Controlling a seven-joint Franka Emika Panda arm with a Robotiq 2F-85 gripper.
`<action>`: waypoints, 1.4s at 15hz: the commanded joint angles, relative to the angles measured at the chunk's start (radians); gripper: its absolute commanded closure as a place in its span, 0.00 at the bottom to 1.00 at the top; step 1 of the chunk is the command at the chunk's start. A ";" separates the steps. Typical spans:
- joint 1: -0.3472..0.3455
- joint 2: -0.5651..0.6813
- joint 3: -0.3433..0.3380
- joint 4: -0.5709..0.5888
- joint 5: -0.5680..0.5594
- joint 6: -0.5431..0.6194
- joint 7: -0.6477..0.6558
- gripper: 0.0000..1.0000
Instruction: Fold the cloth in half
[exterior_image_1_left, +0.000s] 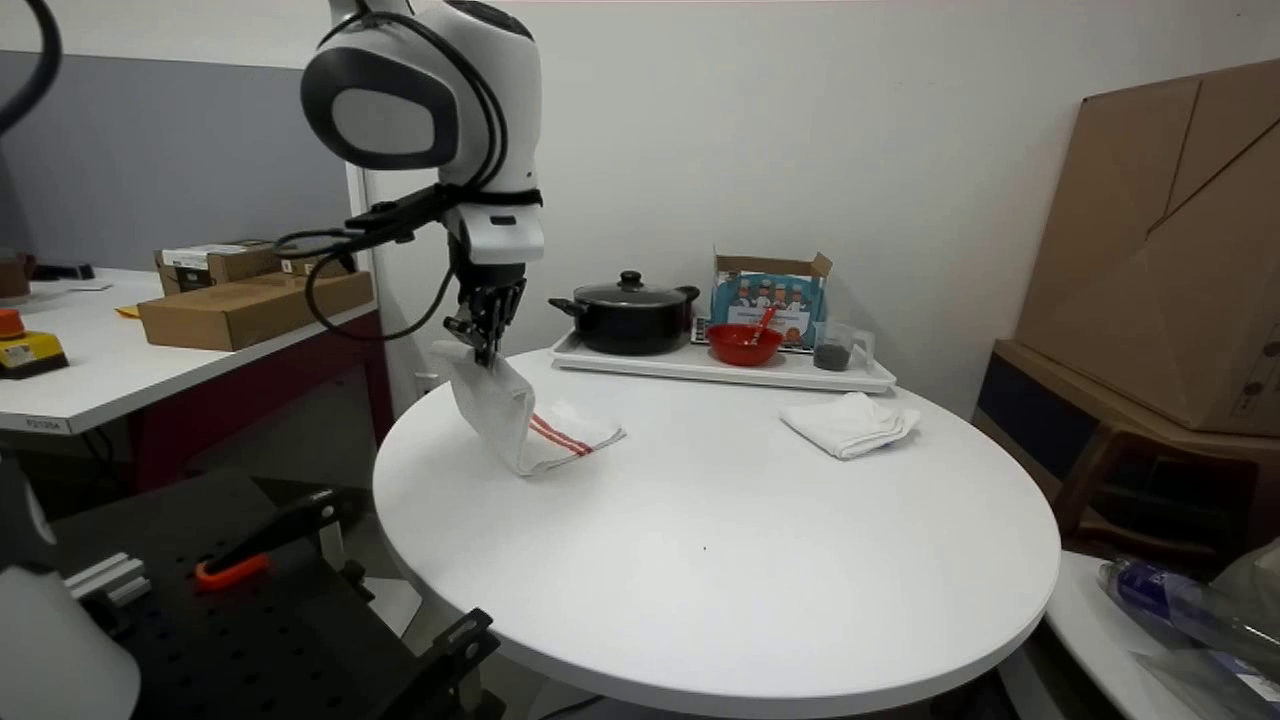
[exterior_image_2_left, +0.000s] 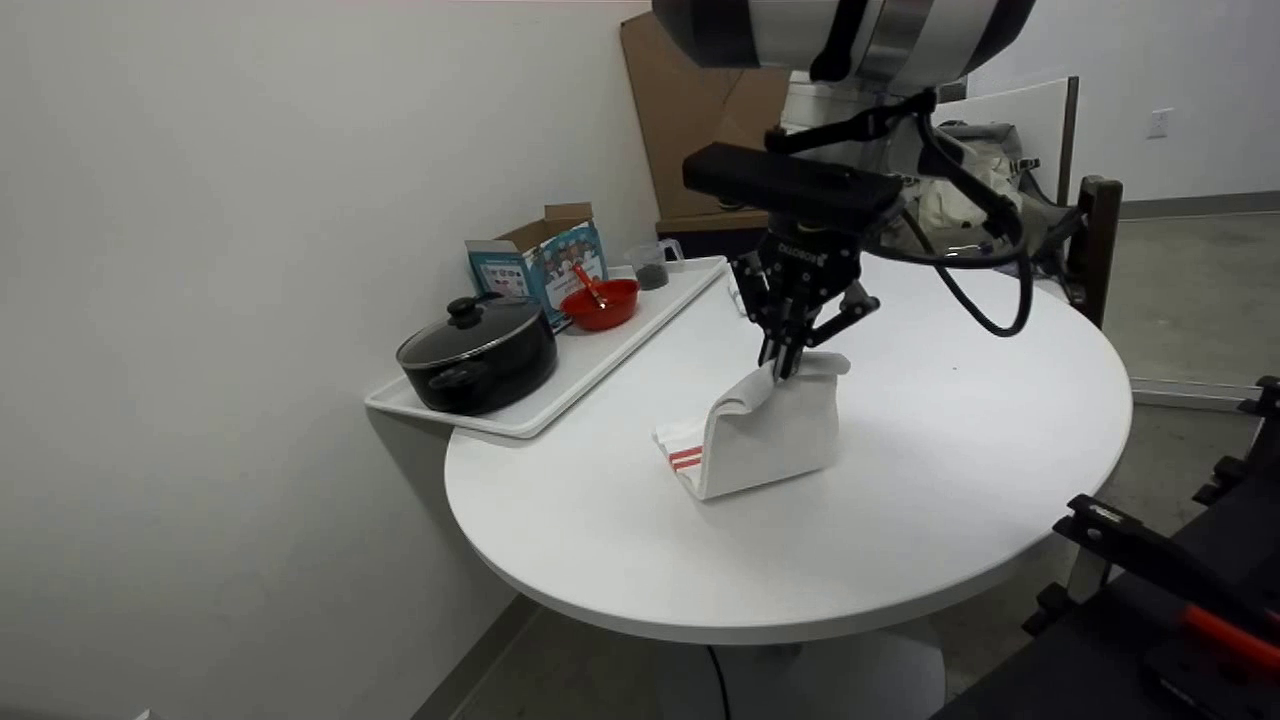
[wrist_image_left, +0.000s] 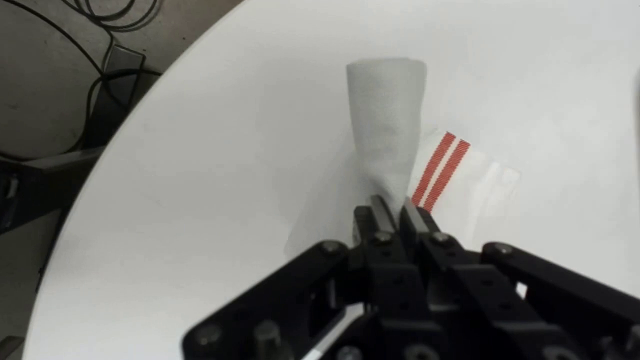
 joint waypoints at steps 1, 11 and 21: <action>-0.004 0.025 -0.038 0.088 -0.159 -0.062 0.093 0.94; -0.005 0.182 -0.124 0.289 -0.429 -0.161 0.276 0.94; 0.008 0.335 -0.183 0.444 -0.600 -0.247 0.405 0.94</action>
